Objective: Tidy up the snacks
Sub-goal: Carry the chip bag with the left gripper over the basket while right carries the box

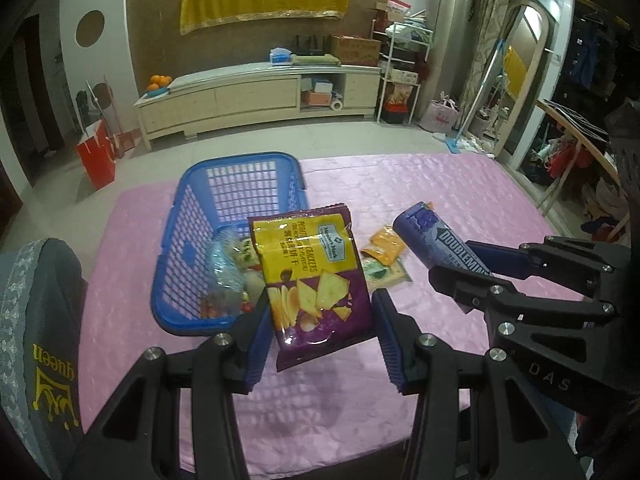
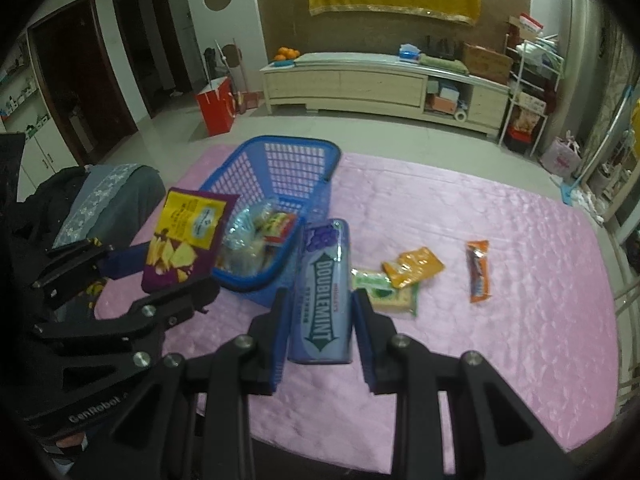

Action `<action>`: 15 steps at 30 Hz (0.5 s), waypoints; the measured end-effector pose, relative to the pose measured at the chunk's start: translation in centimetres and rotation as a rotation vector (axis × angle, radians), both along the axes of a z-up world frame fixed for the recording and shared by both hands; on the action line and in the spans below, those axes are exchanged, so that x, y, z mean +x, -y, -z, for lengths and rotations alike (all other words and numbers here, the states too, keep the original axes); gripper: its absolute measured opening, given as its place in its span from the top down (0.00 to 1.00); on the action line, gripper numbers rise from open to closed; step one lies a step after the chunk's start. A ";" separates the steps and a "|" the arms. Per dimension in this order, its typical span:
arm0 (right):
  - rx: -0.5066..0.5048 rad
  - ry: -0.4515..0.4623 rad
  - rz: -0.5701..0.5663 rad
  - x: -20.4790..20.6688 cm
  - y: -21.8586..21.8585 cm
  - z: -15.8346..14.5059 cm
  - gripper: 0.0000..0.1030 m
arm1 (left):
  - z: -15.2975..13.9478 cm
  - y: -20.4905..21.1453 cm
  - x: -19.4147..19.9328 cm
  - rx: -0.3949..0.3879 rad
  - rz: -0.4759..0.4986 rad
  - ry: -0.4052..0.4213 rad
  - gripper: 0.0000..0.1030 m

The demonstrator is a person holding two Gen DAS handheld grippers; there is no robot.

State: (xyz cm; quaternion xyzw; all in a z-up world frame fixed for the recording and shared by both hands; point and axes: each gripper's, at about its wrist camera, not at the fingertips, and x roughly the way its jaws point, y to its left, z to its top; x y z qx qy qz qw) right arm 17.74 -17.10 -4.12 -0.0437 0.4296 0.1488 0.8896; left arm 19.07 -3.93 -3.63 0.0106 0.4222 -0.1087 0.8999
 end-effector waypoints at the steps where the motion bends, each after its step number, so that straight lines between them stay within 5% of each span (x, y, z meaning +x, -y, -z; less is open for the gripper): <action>1: 0.000 -0.002 -0.003 0.3 -0.5 0.1 0.66 | 0.0 -0.4 0.2 -0.004 -0.003 -0.001 0.56; 15: 0.028 -0.094 -0.057 7.1 -5.1 3.4 0.66 | 3.7 -6.6 6.5 -0.020 -0.074 -0.084 0.56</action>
